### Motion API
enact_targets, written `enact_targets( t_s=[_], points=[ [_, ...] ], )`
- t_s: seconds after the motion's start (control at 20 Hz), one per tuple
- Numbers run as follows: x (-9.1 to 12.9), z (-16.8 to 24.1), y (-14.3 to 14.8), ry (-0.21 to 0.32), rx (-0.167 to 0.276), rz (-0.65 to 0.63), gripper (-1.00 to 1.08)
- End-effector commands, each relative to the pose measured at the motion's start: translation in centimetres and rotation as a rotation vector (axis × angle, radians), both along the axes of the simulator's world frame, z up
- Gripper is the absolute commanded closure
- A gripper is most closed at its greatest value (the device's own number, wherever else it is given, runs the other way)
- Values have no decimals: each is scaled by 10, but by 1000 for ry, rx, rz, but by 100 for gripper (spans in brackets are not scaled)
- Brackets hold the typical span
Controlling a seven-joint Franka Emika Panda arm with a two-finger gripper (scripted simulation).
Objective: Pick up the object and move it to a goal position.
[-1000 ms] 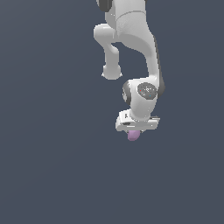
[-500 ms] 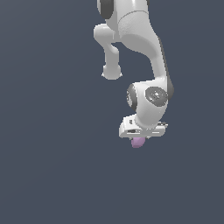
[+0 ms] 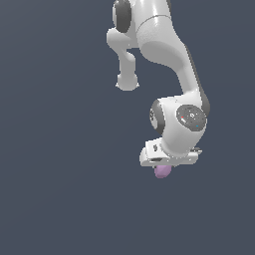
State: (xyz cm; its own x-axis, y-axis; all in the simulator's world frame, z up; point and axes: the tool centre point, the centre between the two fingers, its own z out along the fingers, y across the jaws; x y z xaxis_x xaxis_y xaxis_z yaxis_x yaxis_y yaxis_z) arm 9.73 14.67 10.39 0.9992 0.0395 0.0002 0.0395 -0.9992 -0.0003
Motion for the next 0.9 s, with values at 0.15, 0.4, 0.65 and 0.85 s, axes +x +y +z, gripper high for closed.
enact_targets(
  t_s=[0.15,0.4,0.65,0.85],
  points=[
    [21,9,6,0,0,0,108],
    [33,13,9,0,0,0,108],
    [41,16,11,0,0,0,108],
    [43,17,12,0,0,0,108]
  ],
)
